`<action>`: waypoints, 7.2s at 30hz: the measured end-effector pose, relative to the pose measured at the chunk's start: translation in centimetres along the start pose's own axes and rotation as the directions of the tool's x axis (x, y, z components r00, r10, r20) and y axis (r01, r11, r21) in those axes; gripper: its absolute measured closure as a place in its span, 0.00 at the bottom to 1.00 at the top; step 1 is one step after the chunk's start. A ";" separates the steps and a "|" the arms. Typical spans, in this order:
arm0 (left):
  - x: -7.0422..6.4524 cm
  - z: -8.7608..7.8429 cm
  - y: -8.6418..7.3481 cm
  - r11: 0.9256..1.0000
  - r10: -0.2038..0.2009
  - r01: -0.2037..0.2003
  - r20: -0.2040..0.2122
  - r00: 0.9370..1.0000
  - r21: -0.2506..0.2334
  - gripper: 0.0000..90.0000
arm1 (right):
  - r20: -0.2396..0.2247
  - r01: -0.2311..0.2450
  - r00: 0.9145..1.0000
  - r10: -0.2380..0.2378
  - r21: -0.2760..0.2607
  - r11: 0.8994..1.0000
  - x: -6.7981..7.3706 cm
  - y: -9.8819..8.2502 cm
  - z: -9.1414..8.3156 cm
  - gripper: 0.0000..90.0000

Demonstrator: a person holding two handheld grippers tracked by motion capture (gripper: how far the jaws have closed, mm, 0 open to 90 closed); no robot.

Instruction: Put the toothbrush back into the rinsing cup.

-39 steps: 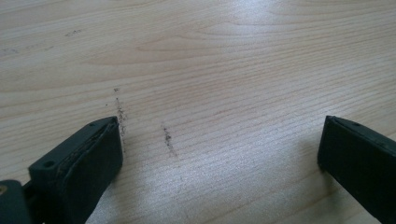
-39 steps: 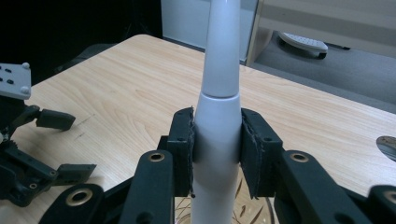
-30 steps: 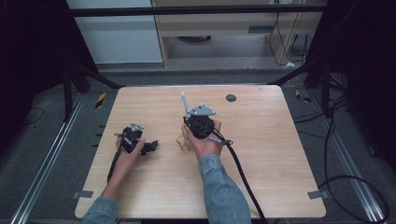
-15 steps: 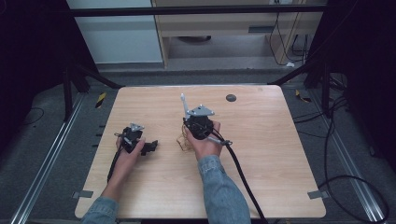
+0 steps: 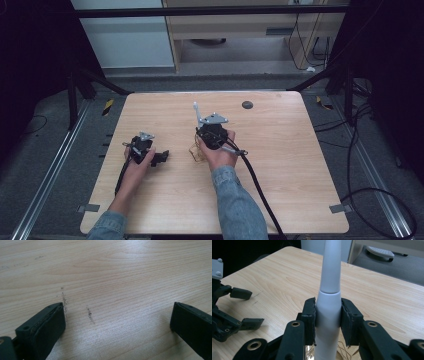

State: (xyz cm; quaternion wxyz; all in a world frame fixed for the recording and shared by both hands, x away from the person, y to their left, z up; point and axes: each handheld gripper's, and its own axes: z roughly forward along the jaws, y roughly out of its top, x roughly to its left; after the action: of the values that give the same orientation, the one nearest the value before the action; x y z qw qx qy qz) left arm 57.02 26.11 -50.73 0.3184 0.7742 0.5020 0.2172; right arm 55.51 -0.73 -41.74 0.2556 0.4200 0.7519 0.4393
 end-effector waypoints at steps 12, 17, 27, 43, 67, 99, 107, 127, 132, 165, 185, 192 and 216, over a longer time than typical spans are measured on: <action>0.0 0.0 0.0 1.000 0.000 0.000 0.000 1.000 0.000 0.00 | -0.001 -0.002 1.000 0.002 0.005 1.000 -0.1 0.1 0.2 0.75; 0.0 0.0 0.0 1.000 0.000 0.000 0.000 1.000 0.000 0.00 | -0.001 0.003 1.000 -0.003 0.013 1.000 -0.1 0.3 0.3 0.75; 0.0 0.0 0.0 1.000 0.001 -0.001 0.001 1.000 0.000 0.00 | -0.005 0.004 1.000 -0.004 0.031 1.000 -0.1 0.6 0.8 0.74; 0.0 0.0 0.0 1.000 0.002 -0.002 0.002 1.000 0.000 0.00 | -0.011 0.006 1.000 -0.006 0.049 0.999 -0.1 0.8 1.1 0.74; 0.0 0.0 0.0 1.000 0.003 -0.003 0.003 1.000 0.000 0.00 | -0.017 0.007 1.000 -0.006 0.057 0.998 0.1 0.9 1.0 0.71; 0.0 0.0 0.0 1.000 0.004 -0.004 0.003 1.000 0.000 0.00 | -0.003 0.046 0.999 -0.046 0.071 0.996 0.0 1.4 -0.6 0.65; 0.0 0.0 0.0 1.000 0.004 -0.004 0.003 1.000 0.000 0.00 | 0.000 0.050 0.999 -0.050 0.072 0.996 -0.1 1.5 -1.2 0.66; 0.0 0.0 0.0 1.000 0.003 -0.003 0.003 1.000 -0.001 0.00 | 0.001 0.003 1.000 -0.003 0.064 0.998 -0.6 2.0 -2.5 0.36; 0.0 0.0 0.0 1.000 0.000 0.000 0.003 1.000 -0.003 0.00 | -0.006 -0.003 1.000 0.003 0.055 0.999 -0.8 2.1 -2.8 0.25; 0.0 0.1 0.0 1.000 0.001 -0.001 0.003 1.000 -0.002 0.00 | 0.064 0.085 0.994 -0.090 0.081 0.993 -4.0 1.6 -7.0 0.10; 0.0 0.1 0.1 1.000 0.003 -0.003 0.002 1.000 0.000 0.00 | 0.132 0.010 0.991 -0.028 0.135 0.991 -9.1 -2.6 -10.1 0.14; 0.0 0.1 0.1 1.000 0.003 -0.003 0.002 1.000 0.000 0.00 | 0.159 -0.020 0.987 -0.004 0.151 0.988 -10.7 -3.9 -10.3 0.15; 0.0 0.1 0.1 1.000 0.005 -0.005 0.002 1.000 0.001 0.00 | 0.209 -0.077 0.977 0.027 0.236 0.969 -14.9 -7.5 -8.7 0.15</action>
State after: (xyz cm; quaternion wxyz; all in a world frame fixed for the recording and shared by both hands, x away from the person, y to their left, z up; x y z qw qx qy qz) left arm 57.09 26.07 -50.72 0.3181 0.7757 0.5000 0.2170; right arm 53.62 -19.36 -43.82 0.2667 0.5106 0.7583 0.3052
